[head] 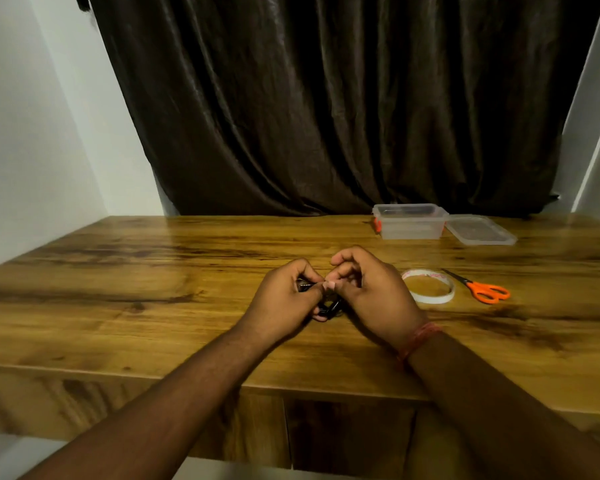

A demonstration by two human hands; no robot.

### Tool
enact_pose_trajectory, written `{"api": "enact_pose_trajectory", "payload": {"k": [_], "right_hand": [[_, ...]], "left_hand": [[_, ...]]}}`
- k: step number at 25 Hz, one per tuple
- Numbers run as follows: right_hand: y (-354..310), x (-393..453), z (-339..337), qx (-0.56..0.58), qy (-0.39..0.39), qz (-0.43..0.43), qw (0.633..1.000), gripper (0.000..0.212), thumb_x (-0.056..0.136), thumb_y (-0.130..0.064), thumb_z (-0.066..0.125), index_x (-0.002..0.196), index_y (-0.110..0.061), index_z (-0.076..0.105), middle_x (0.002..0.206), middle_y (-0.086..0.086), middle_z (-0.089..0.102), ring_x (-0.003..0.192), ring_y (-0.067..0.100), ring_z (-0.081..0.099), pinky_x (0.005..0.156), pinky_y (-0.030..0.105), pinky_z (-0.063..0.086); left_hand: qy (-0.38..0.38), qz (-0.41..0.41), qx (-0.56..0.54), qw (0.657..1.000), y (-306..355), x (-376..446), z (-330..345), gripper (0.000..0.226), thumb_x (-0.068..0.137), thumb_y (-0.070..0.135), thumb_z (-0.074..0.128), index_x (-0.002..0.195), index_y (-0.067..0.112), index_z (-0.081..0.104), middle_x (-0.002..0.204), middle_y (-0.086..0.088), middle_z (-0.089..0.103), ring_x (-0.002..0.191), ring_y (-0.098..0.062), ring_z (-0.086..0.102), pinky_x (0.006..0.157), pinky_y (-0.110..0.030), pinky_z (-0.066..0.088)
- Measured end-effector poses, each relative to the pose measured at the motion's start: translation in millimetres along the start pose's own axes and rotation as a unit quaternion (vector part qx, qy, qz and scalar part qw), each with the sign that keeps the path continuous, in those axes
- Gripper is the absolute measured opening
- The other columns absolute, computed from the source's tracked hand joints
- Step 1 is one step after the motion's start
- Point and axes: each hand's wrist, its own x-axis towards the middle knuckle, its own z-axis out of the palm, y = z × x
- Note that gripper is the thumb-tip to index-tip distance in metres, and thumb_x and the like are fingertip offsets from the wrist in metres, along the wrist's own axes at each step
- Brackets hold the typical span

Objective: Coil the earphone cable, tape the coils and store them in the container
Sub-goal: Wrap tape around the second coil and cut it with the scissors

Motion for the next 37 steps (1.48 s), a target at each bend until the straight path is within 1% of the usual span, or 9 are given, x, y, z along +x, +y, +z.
{"api": "enact_pose_trajectory", "payload": {"k": [4, 9, 13, 16, 21, 24, 28, 31, 37], "right_hand": [[-1, -2, 6, -0.085, -0.010, -0.063, 0.994, 0.035, 0.087, -0.008, 0.065, 0.105, -0.034, 0.052, 0.092, -0.016, 0.057, 0.085, -0.003, 0.056, 0.068, 0.008, 0.043], [-3, -2, 7, -0.148, 0.000, -0.124, 0.981, 0.039, 0.083, -0.004, 0.062, 0.104, -0.034, 0.049, 0.089, -0.022, 0.050, 0.084, 0.001, 0.052, 0.066, 0.014, 0.041], [-8, -2, 5, -0.222, -0.014, -0.192, 0.956, 0.031, 0.082, -0.006, 0.061, 0.105, -0.024, 0.053, 0.097, -0.012, 0.057, 0.091, 0.011, 0.053, 0.071, 0.026, 0.040], [-11, -1, 5, -0.270, -0.021, -0.227, 0.936, 0.023, 0.083, -0.007, 0.061, 0.102, -0.018, 0.055, 0.099, -0.003, 0.060, 0.092, 0.017, 0.053, 0.073, 0.028, 0.037], [-14, -4, 5, -0.295, -0.010, -0.250, 0.922, 0.026, 0.079, -0.002, 0.060, 0.100, -0.018, 0.056, 0.094, -0.001, 0.060, 0.087, 0.020, 0.054, 0.070, 0.027, 0.036], [-17, -5, 6, -0.317, -0.003, -0.266, 0.911, 0.026, 0.076, -0.009, 0.063, 0.098, -0.019, 0.053, 0.093, -0.002, 0.057, 0.082, 0.020, 0.053, 0.065, 0.025, 0.031], [-19, -7, 10, -0.347, -0.020, -0.269, 0.898, 0.035, 0.076, -0.015, 0.064, 0.107, -0.022, 0.050, 0.099, -0.002, 0.059, 0.084, 0.021, 0.058, 0.063, 0.033, 0.046], [-18, -10, 12, -0.366, -0.034, -0.274, 0.889, 0.036, 0.080, -0.013, 0.066, 0.112, -0.020, 0.053, 0.099, -0.002, 0.062, 0.083, 0.021, 0.062, 0.061, 0.033, 0.050], [-16, -7, 9, -0.330, -0.061, -0.274, 0.901, 0.037, 0.088, -0.010, 0.061, 0.123, -0.020, 0.053, 0.113, 0.001, 0.067, 0.104, 0.017, 0.061, 0.085, 0.026, 0.048]], "left_hand": [[-0.038, -0.058, -0.127, 0.989, 2, 3, 0, 0.013, 0.092, -0.002, 0.062, 0.086, 0.006, 0.055, 0.058, -0.010, 0.054, 0.048, -0.015, 0.057, 0.052, -0.036, 0.060], [-0.089, -0.099, -0.217, 0.967, 7, 4, -6, 0.014, 0.095, -0.005, 0.054, 0.085, 0.005, 0.055, 0.065, -0.011, 0.057, 0.053, -0.014, 0.056, 0.056, -0.042, 0.062], [-0.087, -0.122, -0.243, 0.958, 8, 6, -9, 0.018, 0.095, -0.005, 0.053, 0.083, 0.007, 0.052, 0.070, -0.013, 0.057, 0.051, -0.012, 0.056, 0.053, -0.041, 0.061], [-0.079, -0.125, -0.242, 0.959, 6, 7, -10, 0.019, 0.095, -0.006, 0.053, 0.083, 0.009, 0.051, 0.068, -0.011, 0.059, 0.050, -0.011, 0.056, 0.050, -0.038, 0.059], [-0.084, -0.120, -0.240, 0.960, 5, 9, -10, 0.017, 0.096, -0.003, 0.054, 0.085, 0.009, 0.053, 0.063, -0.005, 0.059, 0.050, -0.010, 0.056, 0.049, -0.035, 0.058], [-0.065, -0.124, -0.248, 0.959, 4, 9, -9, 0.017, 0.095, -0.002, 0.056, 0.083, 0.009, 0.053, 0.059, -0.004, 0.058, 0.047, -0.010, 0.056, 0.048, -0.033, 0.058], [-0.043, -0.141, -0.248, 0.957, 5, 8, -11, 0.017, 0.096, -0.002, 0.054, 0.082, 0.007, 0.055, 0.055, -0.007, 0.054, 0.048, -0.015, 0.056, 0.046, -0.030, 0.057], [-0.030, -0.146, -0.266, 0.952, 7, 8, -13, 0.011, 0.095, -0.001, 0.056, 0.086, 0.005, 0.058, 0.058, -0.007, 0.054, 0.051, -0.015, 0.055, 0.046, -0.028, 0.056], [-0.004, -0.144, -0.282, 0.948, 8, 8, -14, 0.005, 0.093, -0.001, 0.059, 0.096, 0.004, 0.060, 0.060, -0.006, 0.057, 0.054, -0.013, 0.058, 0.047, -0.029, 0.057]]}}
